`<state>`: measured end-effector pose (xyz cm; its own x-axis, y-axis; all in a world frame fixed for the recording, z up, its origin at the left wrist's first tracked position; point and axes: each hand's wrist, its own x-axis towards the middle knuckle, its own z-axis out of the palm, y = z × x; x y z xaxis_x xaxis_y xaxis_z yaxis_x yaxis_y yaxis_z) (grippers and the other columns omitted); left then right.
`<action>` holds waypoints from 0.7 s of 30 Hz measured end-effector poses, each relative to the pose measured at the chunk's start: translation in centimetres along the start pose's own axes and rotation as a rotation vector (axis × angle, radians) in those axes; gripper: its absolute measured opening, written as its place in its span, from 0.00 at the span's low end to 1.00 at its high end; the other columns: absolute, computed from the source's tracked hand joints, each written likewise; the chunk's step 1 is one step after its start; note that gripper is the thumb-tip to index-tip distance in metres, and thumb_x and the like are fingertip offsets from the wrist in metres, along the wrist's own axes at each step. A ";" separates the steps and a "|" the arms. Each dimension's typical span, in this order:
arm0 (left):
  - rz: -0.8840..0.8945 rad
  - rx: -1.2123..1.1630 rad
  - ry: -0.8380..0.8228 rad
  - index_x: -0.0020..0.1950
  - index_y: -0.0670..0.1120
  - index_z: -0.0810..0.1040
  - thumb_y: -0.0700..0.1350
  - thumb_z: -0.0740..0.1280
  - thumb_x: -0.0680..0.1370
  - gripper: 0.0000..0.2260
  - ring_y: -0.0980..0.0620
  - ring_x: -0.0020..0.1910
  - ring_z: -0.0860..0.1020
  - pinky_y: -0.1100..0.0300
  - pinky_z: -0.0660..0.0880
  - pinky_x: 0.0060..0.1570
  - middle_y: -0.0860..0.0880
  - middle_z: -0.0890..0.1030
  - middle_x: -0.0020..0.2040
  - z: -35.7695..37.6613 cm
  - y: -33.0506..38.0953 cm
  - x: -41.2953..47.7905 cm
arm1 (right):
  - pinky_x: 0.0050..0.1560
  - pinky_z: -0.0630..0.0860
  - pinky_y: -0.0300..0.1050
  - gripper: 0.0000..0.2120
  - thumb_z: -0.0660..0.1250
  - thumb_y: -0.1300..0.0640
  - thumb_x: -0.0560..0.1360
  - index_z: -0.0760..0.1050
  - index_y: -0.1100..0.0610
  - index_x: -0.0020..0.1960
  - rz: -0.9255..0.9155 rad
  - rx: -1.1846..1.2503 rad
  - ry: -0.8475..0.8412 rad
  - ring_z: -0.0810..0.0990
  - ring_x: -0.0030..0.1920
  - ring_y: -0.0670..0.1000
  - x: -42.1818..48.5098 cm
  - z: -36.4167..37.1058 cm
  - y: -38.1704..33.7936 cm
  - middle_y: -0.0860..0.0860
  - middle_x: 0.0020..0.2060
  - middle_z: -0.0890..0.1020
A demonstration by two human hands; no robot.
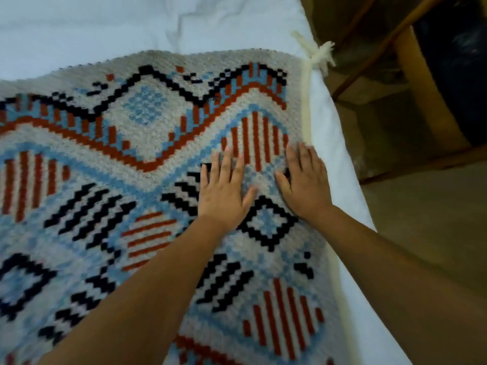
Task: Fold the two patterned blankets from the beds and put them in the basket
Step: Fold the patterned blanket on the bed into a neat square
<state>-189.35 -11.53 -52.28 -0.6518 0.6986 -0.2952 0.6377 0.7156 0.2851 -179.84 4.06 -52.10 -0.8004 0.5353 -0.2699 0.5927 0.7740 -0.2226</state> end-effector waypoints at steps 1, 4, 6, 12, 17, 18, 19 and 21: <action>0.037 0.010 -0.019 0.74 0.52 0.35 0.65 0.41 0.77 0.31 0.48 0.74 0.35 0.51 0.31 0.68 0.50 0.36 0.76 0.7 0.7 -1.9 | 0.74 0.45 0.52 0.31 0.50 0.42 0.79 0.43 0.52 0.76 0.036 -0.006 -0.005 0.45 0.76 0.56 -2.6 0.4 0.4 0.56 0.77 0.48; 0.119 0.034 -0.080 0.73 0.54 0.33 0.65 0.41 0.76 0.31 0.48 0.74 0.34 0.49 0.30 0.67 0.50 0.35 0.76 2.9 3.2 -7.8 | 0.74 0.49 0.53 0.32 0.50 0.40 0.78 0.43 0.50 0.76 0.188 0.043 -0.025 0.49 0.76 0.57 -10.3 1.7 1.8 0.57 0.76 0.50; 0.145 0.055 -0.124 0.74 0.53 0.34 0.64 0.42 0.77 0.31 0.46 0.74 0.35 0.47 0.32 0.69 0.49 0.36 0.76 4.6 4.8 -11.8 | 0.70 0.58 0.54 0.33 0.53 0.39 0.77 0.47 0.53 0.76 0.287 0.059 -0.024 0.57 0.73 0.59 -15.1 2.3 2.7 0.58 0.74 0.58; 0.144 0.029 -0.231 0.75 0.48 0.39 0.61 0.47 0.78 0.32 0.44 0.75 0.37 0.45 0.34 0.71 0.45 0.39 0.77 8.4 10.0 -23.8 | 0.47 0.72 0.48 0.23 0.65 0.41 0.73 0.70 0.59 0.56 0.448 0.358 -0.028 0.74 0.49 0.55 -24.4 2.8 5.3 0.54 0.49 0.73; -0.072 -0.164 -0.174 0.75 0.47 0.50 0.66 0.53 0.74 0.37 0.45 0.75 0.50 0.44 0.46 0.72 0.45 0.53 0.76 10.3 16.2 -29.2 | 0.40 0.67 0.43 0.13 0.68 0.50 0.74 0.66 0.56 0.40 0.500 0.697 -0.150 0.70 0.37 0.50 -24.6 1.1 5.8 0.49 0.34 0.70; -0.142 -0.199 -0.181 0.75 0.46 0.51 0.69 0.54 0.72 0.39 0.45 0.74 0.52 0.45 0.49 0.71 0.45 0.55 0.76 10.5 17.7 -29.6 | 0.36 0.66 0.43 0.15 0.67 0.54 0.74 0.63 0.56 0.36 0.483 0.739 -0.180 0.66 0.33 0.50 -24.6 0.7 5.8 0.50 0.31 0.66; -0.211 -0.231 -0.183 0.75 0.45 0.51 0.70 0.56 0.70 0.42 0.44 0.74 0.53 0.45 0.51 0.70 0.45 0.55 0.75 10.5 19.0 -29.8 | 0.33 0.65 0.43 0.17 0.67 0.57 0.75 0.61 0.55 0.34 0.466 0.785 -0.204 0.64 0.31 0.51 -24.7 0.4 5.6 0.53 0.30 0.64; -0.351 -0.319 -0.137 0.74 0.44 0.51 0.67 0.61 0.69 0.43 0.44 0.73 0.54 0.46 0.54 0.69 0.45 0.56 0.74 10.6 20.9 -29.4 | 0.32 0.69 0.44 0.12 0.66 0.60 0.75 0.64 0.58 0.37 0.450 0.851 -0.250 0.69 0.33 0.53 -24.6 -0.3 4.8 0.59 0.34 0.71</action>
<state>-152.51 -17.18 -47.29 -0.7313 0.4234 -0.5348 0.2175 0.8879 0.4054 -157.29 -5.29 -46.22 -0.5015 0.5570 -0.6620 0.7817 -0.0362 -0.6227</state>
